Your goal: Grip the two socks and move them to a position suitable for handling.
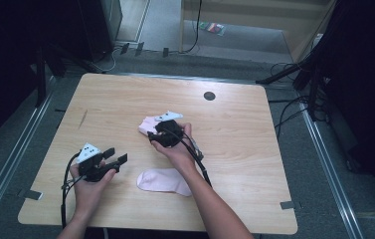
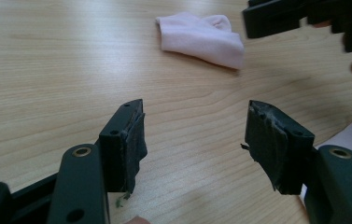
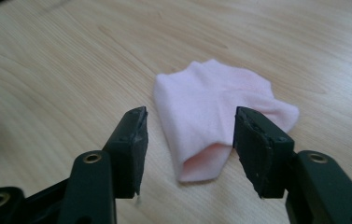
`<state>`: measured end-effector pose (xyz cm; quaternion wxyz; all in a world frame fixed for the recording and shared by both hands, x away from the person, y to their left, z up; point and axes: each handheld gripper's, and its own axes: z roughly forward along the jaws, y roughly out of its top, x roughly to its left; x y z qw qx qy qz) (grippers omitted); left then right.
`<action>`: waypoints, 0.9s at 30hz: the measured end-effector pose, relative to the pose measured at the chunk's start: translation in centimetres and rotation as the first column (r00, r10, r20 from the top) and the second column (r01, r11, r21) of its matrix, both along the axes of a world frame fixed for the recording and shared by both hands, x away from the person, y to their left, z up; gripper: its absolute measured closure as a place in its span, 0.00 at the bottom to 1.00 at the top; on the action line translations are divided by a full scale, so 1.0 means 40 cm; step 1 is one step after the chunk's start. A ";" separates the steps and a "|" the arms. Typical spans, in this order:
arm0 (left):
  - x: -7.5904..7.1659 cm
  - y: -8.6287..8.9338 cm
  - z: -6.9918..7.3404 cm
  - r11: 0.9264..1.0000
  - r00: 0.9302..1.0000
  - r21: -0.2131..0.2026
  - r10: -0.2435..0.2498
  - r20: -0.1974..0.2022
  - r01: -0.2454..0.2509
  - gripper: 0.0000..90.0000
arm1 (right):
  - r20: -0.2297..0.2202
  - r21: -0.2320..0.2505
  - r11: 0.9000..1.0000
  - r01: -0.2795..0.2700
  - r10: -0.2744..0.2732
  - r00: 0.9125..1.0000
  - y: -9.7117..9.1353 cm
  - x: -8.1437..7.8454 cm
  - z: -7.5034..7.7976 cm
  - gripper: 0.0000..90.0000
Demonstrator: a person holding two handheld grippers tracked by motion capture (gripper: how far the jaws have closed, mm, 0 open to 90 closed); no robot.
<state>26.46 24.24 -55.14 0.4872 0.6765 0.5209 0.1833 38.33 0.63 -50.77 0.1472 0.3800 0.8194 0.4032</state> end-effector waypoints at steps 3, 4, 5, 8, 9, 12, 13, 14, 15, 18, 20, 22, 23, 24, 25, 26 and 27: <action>0.001 0.002 -0.001 1.000 1.000 -0.007 -0.001 -0.006 0.001 0.43 | -0.007 -0.035 0.999 -0.003 0.003 1.000 0.019 0.016 -0.018 0.46; 0.002 0.002 -0.001 1.000 1.000 -0.009 0.001 -0.008 -0.001 0.43 | -0.009 -0.055 0.999 -0.001 0.000 1.000 0.027 0.022 -0.027 0.45; 0.002 0.002 -0.001 1.000 1.000 -0.009 0.000 -0.013 0.000 0.44 | -0.005 -0.106 0.994 0.017 -0.017 1.000 0.040 0.037 -0.048 0.43; 0.003 0.000 -0.001 1.000 1.000 0.000 -0.003 -0.014 0.003 0.44 | -0.009 -0.127 0.991 0.034 -0.035 0.999 0.047 0.053 -0.068 0.43; 0.003 -0.001 -0.001 1.000 1.000 -0.001 -0.002 -0.013 0.002 0.45 | -0.004 -0.138 0.990 0.034 -0.035 0.999 0.049 0.058 -0.076 0.44; 0.004 -0.001 -0.001 1.000 1.000 0.001 -0.007 -0.015 0.007 0.45 | 0.005 -0.141 0.990 0.016 -0.016 1.000 0.057 0.062 -0.087 0.52; 0.004 -0.001 -0.001 1.000 1.000 0.001 -0.007 -0.015 0.007 0.45 | 0.005 -0.141 0.990 0.016 -0.016 1.000 0.057 0.062 -0.087 0.52; 0.004 -0.001 -0.001 1.000 1.000 0.000 -0.007 -0.023 0.007 0.46 | -0.013 -0.114 0.993 0.005 -0.006 1.000 0.059 0.065 -0.086 0.72; 0.005 -0.001 -0.001 1.000 1.000 -0.001 -0.006 -0.024 0.006 0.46 | -0.009 -0.119 0.993 0.002 -0.003 1.000 0.060 0.065 -0.085 0.80; 0.006 0.000 -0.001 1.000 1.000 -0.001 -0.008 -0.028 0.008 0.46 | 0.005 -0.140 0.990 0.023 -0.022 1.000 0.066 0.060 -0.081 0.94; 0.005 0.001 -0.001 1.000 0.999 -0.002 -0.010 -0.031 0.010 0.46 | 0.013 -0.123 0.991 0.047 -0.046 0.999 0.063 0.054 -0.071 0.95; 0.005 0.001 -0.002 1.000 1.000 -0.008 -0.008 -0.029 0.008 0.46 | 0.019 -0.073 0.995 0.073 -0.072 0.997 0.049 0.046 -0.047 0.95; 0.006 0.001 -0.002 1.000 0.999 -0.010 -0.007 -0.031 0.007 0.46 | 0.019 -0.054 0.995 0.082 -0.081 0.996 0.040 0.042 -0.033 0.95; 0.006 0.002 -0.002 1.000 0.999 -0.011 -0.008 -0.033 0.007 0.46 | 0.023 -0.038 0.995 0.097 -0.097 0.995 0.031 0.036 -0.018 0.95; 0.006 0.002 -0.002 1.000 0.999 -0.011 -0.008 -0.033 0.007 0.47 | 0.020 -0.026 0.994 0.110 -0.110 0.994 0.021 0.028 -0.002 0.95; 0.006 0.002 -0.002 1.000 0.999 -0.012 -0.007 -0.033 0.007 0.47 | 0.025 -0.015 0.992 0.122 -0.122 0.992 0.010 0.020 0.014 0.95; 0.006 0.002 -0.002 1.000 0.999 -0.012 -0.008 -0.034 0.007 0.47 | 0.029 -0.010 0.991 0.130 -0.130 0.991 0.001 0.014 0.025 0.95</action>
